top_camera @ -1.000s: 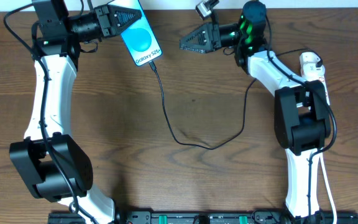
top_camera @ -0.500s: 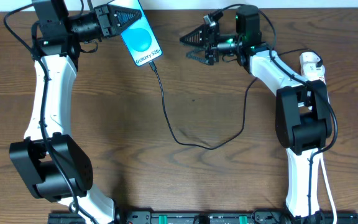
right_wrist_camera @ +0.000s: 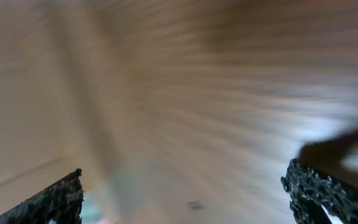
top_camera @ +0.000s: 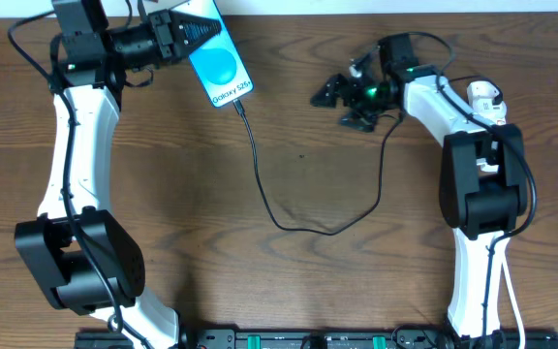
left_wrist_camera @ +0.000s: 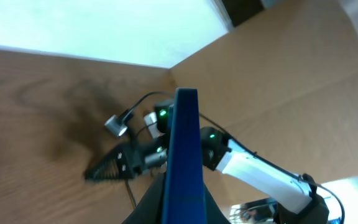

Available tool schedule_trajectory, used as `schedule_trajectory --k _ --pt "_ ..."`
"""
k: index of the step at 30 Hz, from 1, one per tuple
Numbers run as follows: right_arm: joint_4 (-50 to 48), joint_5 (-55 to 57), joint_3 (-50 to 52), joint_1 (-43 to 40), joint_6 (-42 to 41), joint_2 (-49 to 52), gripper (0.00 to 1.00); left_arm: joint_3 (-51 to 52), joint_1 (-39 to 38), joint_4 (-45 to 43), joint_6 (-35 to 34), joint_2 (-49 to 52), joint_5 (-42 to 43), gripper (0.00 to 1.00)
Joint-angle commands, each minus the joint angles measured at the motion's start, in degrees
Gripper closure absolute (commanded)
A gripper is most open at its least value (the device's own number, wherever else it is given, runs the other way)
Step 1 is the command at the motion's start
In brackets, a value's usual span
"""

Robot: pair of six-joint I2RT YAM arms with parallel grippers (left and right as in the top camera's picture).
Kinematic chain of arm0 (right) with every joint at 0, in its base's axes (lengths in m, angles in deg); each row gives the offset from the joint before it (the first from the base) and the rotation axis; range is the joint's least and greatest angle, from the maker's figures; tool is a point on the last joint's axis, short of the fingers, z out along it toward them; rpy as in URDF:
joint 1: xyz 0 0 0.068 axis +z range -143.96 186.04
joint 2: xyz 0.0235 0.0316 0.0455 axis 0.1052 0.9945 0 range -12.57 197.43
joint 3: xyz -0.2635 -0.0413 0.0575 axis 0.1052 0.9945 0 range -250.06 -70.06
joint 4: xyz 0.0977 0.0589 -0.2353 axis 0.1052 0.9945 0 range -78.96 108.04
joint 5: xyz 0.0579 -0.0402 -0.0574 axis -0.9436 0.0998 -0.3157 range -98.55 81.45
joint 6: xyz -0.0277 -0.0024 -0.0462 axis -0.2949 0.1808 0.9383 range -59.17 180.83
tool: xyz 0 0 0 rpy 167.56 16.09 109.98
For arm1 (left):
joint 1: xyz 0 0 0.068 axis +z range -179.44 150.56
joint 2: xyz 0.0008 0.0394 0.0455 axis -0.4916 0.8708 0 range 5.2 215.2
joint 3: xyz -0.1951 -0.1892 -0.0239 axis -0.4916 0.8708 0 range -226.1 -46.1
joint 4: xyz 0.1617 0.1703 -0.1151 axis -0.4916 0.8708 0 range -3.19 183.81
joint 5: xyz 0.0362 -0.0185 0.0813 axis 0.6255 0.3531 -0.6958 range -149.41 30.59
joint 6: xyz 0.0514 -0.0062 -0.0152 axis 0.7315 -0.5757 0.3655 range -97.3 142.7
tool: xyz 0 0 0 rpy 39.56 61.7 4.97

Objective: Plug charger to phone and switch on socket
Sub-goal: 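Lower the phone with the left gripper onto the table center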

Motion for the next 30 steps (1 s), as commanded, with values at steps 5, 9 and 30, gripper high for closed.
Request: schedule_trajectory --k 5,9,30 --pt "0.6 19.5 -0.1 -0.7 6.6 -9.1 0.01 0.0 -3.9 12.6 9.7 0.6 -7.2 0.93" --pt "0.3 26.1 -0.1 -0.9 6.6 -12.6 0.01 0.0 -8.4 21.1 14.3 2.4 -16.1 0.93" --pt "3.3 31.9 -0.1 -1.0 12.3 -22.4 0.01 0.0 -26.5 16.5 11.0 28.4 -18.0 0.93"
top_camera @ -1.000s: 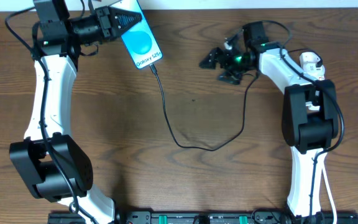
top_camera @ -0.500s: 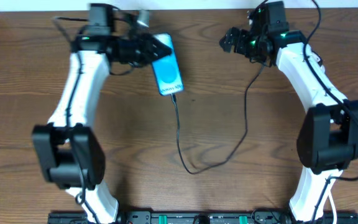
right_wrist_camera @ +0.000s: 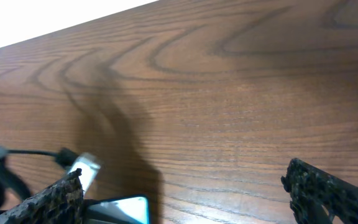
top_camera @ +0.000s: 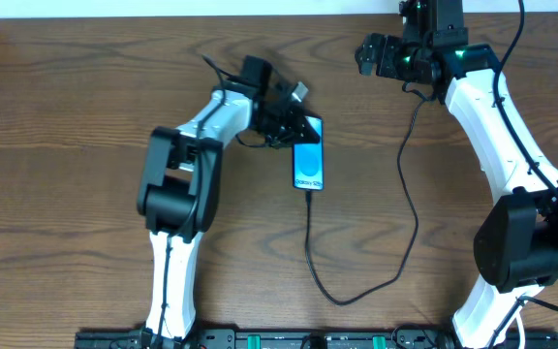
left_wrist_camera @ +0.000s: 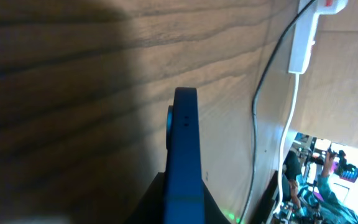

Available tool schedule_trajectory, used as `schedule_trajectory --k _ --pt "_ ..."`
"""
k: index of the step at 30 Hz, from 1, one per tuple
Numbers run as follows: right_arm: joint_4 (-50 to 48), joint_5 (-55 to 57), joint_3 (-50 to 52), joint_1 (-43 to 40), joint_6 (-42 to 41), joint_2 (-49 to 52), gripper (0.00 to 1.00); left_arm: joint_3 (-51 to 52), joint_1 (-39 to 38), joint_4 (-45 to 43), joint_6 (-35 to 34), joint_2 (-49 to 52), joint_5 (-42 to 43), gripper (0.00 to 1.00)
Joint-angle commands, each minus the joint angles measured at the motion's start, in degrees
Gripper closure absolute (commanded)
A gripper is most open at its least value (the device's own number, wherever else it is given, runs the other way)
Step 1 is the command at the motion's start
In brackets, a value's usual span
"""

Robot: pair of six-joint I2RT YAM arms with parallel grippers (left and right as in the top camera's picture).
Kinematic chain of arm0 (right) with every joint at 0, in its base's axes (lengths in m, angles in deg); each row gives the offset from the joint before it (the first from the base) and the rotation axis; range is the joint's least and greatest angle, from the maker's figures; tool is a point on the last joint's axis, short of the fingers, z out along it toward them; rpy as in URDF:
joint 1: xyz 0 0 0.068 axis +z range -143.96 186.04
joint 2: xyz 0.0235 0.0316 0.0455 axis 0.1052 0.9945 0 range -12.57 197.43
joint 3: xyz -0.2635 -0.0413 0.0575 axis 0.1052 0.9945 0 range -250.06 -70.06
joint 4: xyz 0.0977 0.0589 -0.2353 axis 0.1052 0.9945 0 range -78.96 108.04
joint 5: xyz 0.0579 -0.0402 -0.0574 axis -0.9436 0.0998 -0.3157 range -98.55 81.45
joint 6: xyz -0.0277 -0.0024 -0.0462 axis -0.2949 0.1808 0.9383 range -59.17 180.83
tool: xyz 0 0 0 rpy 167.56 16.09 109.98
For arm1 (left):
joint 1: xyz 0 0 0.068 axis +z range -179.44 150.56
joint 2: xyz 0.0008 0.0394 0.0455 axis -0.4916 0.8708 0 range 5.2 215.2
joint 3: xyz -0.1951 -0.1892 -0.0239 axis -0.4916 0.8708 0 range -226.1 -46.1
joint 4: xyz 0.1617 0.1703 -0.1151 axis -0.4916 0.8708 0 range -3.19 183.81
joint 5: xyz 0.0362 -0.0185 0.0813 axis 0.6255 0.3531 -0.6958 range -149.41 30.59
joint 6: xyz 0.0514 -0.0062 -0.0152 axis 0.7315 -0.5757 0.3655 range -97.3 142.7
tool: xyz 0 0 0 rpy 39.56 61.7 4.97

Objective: Plug charger to phone and switch on socket
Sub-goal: 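Lower the phone with the left gripper onto the table center, then release the phone and raise the left gripper away to the left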

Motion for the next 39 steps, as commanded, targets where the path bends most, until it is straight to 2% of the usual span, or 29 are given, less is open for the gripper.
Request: schedule_trajectory --k 1,6,15,23,26,28,34,37,39 --pt "0.2 0.8 -0.1 0.0 1.1 -1.7 0.01 -0.1 -1.5 -1.5 -3.4 0.2 2.9 0.93" --pt "0.3 0.8 -0.1 0.0 1.1 -1.7 0.01 -0.1 -4.4 -2.0 -3.8 0.2 1.5 0.93" --pt "0.9 0.8 -0.1 0.0 1.1 -1.7 0.01 -0.1 -7.6 -2.4 -15.3 0.2 -12.8 0.93" --pt "0.9 0.8 -0.1 0.0 1.1 -1.7 0.01 -0.1 -7.6 -2.4 -15.5 0.2 -13.2 0.91" --pt "0.9 0.8 -0.1 0.0 1.1 -1.7 0.01 -0.1 -7.6 -2.4 -15.5 0.2 -13.2 0.83" --pt "1.0 0.8 -0.1 0.0 1.1 -1.7 0.01 -0.1 -7.6 -2.4 -15.5 0.2 -13.2 0.73" --pt "1.4 1.0 -0.1 0.0 1.1 -1.7 0.01 -0.1 -7.6 -2.4 -15.5 0.2 -13.7 0.65" --pt "1.4 1.0 -0.1 0.0 1.1 -1.7 0.01 -0.1 -7.6 -1.1 -15.5 0.2 -16.3 0.53" --pt "1.5 1.0 -0.1 0.0 1.1 -1.7 0.01 -0.1 -7.6 0.3 -15.5 0.2 -18.5 0.5"
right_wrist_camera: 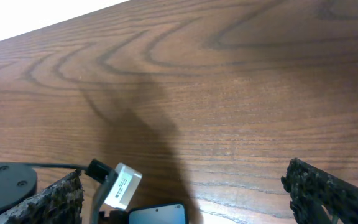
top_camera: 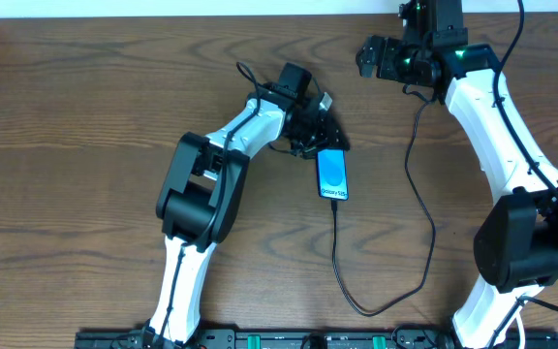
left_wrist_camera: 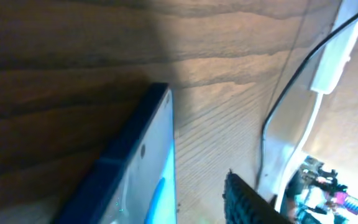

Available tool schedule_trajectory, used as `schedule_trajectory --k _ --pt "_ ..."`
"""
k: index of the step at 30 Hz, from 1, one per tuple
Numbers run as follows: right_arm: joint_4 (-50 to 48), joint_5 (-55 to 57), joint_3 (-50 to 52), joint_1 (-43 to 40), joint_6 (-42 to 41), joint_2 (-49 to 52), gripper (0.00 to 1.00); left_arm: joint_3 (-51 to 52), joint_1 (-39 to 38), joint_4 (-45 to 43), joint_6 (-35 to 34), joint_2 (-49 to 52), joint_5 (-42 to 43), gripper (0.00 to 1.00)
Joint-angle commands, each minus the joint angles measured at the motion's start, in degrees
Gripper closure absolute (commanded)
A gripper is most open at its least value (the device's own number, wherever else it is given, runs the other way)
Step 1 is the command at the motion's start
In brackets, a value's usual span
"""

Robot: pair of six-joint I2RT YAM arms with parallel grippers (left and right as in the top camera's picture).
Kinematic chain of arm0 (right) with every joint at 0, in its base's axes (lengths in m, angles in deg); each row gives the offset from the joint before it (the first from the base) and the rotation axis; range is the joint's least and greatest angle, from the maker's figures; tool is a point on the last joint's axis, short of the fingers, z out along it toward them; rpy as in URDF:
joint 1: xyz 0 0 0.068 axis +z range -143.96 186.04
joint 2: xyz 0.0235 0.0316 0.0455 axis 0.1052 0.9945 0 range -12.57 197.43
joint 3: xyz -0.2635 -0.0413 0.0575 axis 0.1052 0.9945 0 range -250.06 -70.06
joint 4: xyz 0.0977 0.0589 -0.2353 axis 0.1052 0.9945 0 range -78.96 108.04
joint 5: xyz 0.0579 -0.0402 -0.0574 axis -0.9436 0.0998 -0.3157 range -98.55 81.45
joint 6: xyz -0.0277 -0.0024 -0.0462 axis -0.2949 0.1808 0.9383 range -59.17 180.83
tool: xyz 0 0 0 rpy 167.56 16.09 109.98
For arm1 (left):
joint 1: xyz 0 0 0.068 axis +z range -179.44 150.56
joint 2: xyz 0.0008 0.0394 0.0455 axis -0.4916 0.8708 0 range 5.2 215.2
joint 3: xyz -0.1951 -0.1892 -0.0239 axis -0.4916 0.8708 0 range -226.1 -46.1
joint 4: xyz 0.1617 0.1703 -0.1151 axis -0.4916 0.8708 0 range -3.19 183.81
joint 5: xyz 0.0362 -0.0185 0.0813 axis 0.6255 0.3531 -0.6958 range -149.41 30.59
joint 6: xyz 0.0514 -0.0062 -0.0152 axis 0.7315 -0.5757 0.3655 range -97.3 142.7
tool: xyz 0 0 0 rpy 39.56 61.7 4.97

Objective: Plug charger to phone and switch on socket
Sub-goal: 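Release the phone and raise the left gripper away to the left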

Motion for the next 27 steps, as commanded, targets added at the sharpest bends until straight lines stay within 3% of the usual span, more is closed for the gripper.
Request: schedule_trajectory --k 1,27 --pt "0.2 0.7 -0.1 0.0 1.1 -1.7 0.01 0.4 0.2 2.7 -0.1 0.9 -9.9 0.5" --pt "0.6 0.7 -0.1 0.0 1.1 -1.7 0.01 0.4 0.2 9.4 -0.1 0.9 -27.3 0.48"
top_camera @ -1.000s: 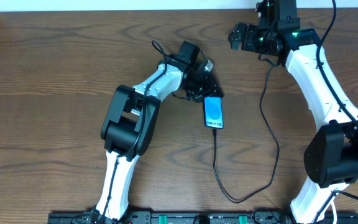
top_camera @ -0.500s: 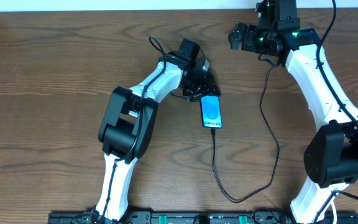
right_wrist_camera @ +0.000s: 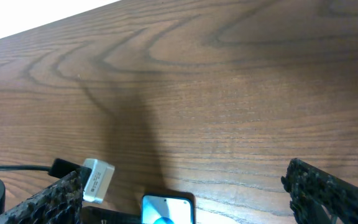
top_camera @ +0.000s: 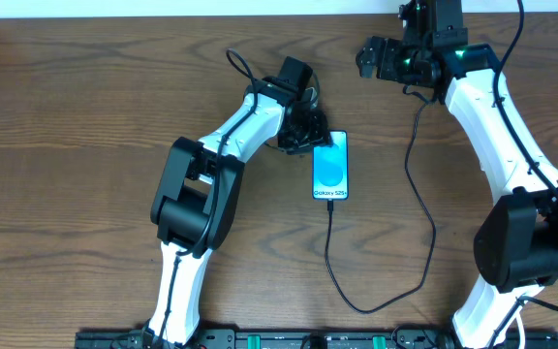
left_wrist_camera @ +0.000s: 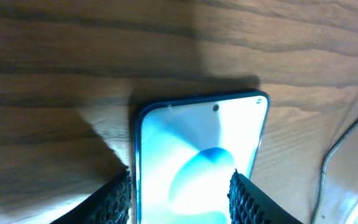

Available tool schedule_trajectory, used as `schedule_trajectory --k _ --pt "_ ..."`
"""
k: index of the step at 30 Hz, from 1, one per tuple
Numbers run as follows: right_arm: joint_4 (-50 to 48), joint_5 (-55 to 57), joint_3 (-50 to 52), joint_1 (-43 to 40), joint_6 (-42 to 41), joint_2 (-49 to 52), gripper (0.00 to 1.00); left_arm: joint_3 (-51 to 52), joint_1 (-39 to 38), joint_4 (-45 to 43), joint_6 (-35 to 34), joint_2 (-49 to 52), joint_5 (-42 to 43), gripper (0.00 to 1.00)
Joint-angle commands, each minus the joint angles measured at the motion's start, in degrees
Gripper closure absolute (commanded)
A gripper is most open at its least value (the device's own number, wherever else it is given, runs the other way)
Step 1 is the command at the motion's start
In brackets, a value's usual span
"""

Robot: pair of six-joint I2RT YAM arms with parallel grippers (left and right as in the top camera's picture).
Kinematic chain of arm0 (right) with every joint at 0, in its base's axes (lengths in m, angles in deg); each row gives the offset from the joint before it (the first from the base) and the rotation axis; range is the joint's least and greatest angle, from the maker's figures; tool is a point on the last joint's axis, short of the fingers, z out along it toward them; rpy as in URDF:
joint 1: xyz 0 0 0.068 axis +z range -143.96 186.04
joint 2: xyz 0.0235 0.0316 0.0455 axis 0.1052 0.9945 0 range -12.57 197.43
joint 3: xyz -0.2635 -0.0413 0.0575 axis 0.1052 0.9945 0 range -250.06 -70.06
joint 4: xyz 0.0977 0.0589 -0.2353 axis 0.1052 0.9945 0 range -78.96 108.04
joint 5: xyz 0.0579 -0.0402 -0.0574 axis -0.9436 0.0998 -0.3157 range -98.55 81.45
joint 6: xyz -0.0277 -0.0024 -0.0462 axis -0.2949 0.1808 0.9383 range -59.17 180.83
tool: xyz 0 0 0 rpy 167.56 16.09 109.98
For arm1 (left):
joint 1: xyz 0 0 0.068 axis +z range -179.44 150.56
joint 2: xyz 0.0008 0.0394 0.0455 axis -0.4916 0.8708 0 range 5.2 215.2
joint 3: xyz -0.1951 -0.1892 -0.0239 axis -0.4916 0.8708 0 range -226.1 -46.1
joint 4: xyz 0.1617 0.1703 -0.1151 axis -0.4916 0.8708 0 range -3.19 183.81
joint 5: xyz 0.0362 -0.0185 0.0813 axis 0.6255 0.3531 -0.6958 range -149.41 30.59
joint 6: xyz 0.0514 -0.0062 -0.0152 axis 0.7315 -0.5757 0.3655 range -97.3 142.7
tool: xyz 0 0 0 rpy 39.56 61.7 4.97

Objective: Plug charger to phone and switch on socket
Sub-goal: 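Release the phone and raise the left gripper away to the left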

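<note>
The phone (top_camera: 330, 165) lies flat on the wooden table with its blue screen lit and facing up. The black charger cable (top_camera: 325, 249) is plugged into its near end and loops right, up toward the right arm. My left gripper (top_camera: 310, 131) sits at the phone's far left corner. In the left wrist view that gripper (left_wrist_camera: 182, 199) is open, with the phone (left_wrist_camera: 197, 143) lying flat ahead between the fingers. My right gripper (top_camera: 366, 56) hangs open and holds nothing at the table's far edge, and its view catches the phone's top (right_wrist_camera: 166, 208). No socket is in view.
The table's far edge meets a white wall (right_wrist_camera: 36, 18). My left arm (top_camera: 231, 136) reaches across the table's middle. My right arm (top_camera: 492, 126) runs down the right side, with the cable loop (top_camera: 424, 252) beside it. A black rail (top_camera: 289, 339) lines the front edge.
The phone was tilted on edge at my left gripper's fingers; now it lies flat, screen up, slightly farther back. The left gripper stands open at its far end. The right gripper has not moved.
First my left gripper held the plugged-in phone raised at the table's far left, and the right gripper was over the middle right. Then the left gripper held the phone on edge at centre, with the right gripper at the far edge. Now the phone lies released.
</note>
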Motion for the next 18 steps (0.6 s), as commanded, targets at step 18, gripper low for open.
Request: schedule_trajectory --k 18 --pt "1.8 4.1 -0.1 0.0 1.1 -1.7 0.01 -1.1 8.3 17.2 6.8 -1.8 -23.2 0.24"
